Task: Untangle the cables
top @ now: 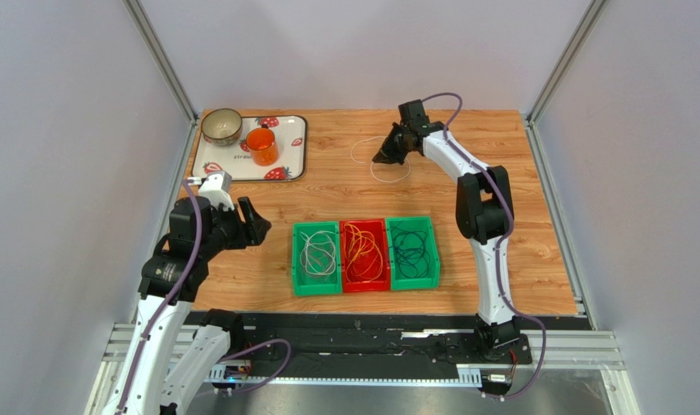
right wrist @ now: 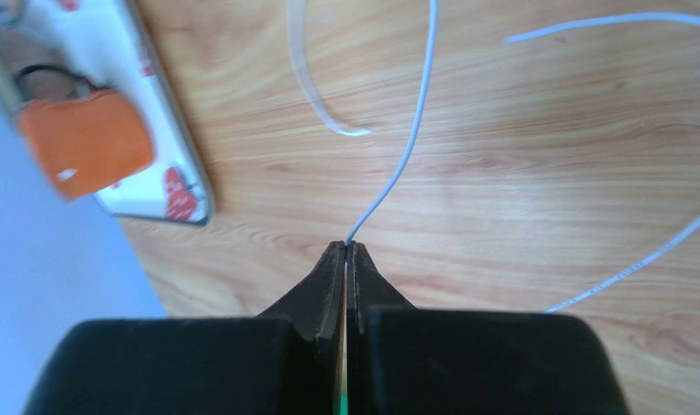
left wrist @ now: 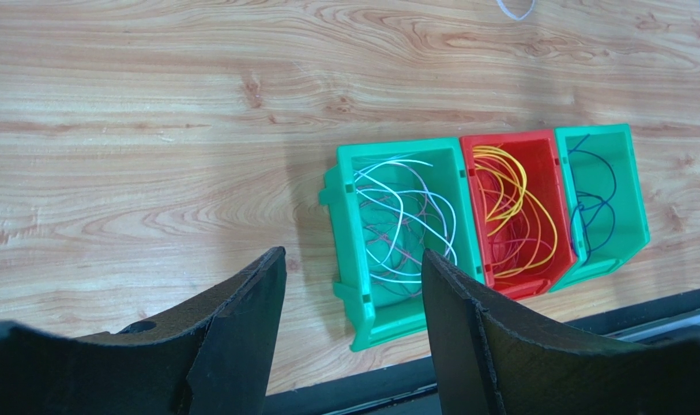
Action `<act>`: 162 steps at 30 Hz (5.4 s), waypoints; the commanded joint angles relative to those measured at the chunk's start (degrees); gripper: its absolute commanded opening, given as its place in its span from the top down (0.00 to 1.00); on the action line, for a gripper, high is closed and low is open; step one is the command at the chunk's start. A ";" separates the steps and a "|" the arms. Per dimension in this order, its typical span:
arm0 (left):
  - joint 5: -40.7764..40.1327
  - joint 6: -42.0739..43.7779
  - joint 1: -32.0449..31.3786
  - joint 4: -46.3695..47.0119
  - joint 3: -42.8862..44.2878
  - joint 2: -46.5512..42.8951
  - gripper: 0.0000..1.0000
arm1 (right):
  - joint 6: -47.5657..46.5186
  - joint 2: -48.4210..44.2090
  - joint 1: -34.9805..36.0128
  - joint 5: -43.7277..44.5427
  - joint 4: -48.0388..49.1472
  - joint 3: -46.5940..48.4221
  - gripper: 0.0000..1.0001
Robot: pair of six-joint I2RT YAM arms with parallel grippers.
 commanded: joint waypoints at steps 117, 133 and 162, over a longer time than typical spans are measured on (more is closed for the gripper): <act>0.70 -0.09 0.37 1.68 -0.88 -1.97 0.34 | 2.05 -25.20 32.50 -9.43 19.21 -39.65 1.00; 1.66 0.09 0.37 1.95 -0.62 1.20 0.34 | -12.81 -27.30 34.52 3.22 -1.17 -30.15 0.72; -0.71 0.17 0.37 1.51 0.08 4.27 0.35 | -28.36 -48.73 24.59 14.55 -4.19 -35.06 0.54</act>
